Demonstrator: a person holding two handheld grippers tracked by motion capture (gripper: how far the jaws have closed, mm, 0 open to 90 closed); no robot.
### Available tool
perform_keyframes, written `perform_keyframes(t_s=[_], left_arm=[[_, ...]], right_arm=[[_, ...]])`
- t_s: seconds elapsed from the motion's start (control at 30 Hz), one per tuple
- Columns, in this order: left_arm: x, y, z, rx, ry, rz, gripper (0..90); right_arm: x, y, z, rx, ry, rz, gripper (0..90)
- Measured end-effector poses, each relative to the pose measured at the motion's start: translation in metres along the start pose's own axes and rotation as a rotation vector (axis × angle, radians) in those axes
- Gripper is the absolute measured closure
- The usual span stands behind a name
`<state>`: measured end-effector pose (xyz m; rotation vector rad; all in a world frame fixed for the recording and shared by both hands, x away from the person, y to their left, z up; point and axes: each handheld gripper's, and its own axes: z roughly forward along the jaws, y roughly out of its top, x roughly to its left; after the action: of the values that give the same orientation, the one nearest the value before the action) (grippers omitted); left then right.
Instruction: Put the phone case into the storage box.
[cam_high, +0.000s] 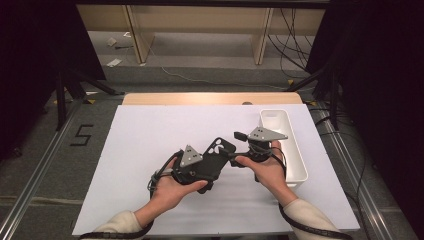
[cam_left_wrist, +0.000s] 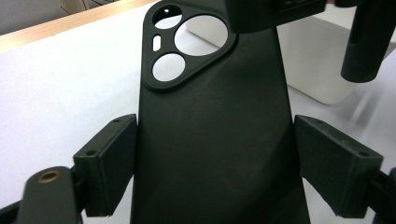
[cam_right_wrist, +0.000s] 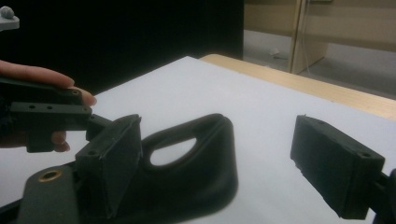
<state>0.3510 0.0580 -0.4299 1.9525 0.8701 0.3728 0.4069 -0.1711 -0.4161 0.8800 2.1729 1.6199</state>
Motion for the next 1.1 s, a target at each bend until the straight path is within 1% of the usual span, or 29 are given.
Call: perform_keyframes(t_s=[0.2, 0.53, 0.7, 0.73, 0.77, 0.93, 0.97, 1.1], left_arm=[[-0.002, 0.000, 0.001, -0.005, -0.003, 0.004, 16.4], [-0.003, 0.000, 0.002, -0.006, -0.006, 0.007, 16.4], [-0.005, 0.000, 0.003, -0.010, -0.008, 0.009, 16.4], [-0.005, 0.000, 0.003, -0.006, -0.016, -0.003, 16.4], [-0.006, 0.000, 0.003, -0.007, -0.016, -0.004, 16.4], [-0.006, 0.000, 0.003, -0.012, -0.015, -0.002, 16.4], [-0.006, 0.000, 0.003, -0.012, -0.014, 0.001, 16.4], [-0.006, 0.001, 0.003, -0.018, -0.014, 0.004, 16.4]], right_arm=[[0.002, 0.001, 0.006, 0.009, 0.013, 0.014, 17.9], [0.005, 0.000, 0.016, 0.042, 0.031, 0.042, 18.7], [0.006, 0.000, 0.018, 0.044, 0.037, 0.051, 18.9], [0.006, 0.000, 0.018, 0.047, 0.038, 0.056, 19.0], [0.006, 0.000, 0.019, 0.047, 0.039, 0.059, 19.3], [0.005, -0.001, 0.020, 0.054, 0.042, 0.076, 21.1], [0.005, -0.002, 0.020, 0.055, 0.049, 0.084, 22.1], [0.005, -0.002, 0.021, 0.061, 0.051, 0.087, 23.9]])
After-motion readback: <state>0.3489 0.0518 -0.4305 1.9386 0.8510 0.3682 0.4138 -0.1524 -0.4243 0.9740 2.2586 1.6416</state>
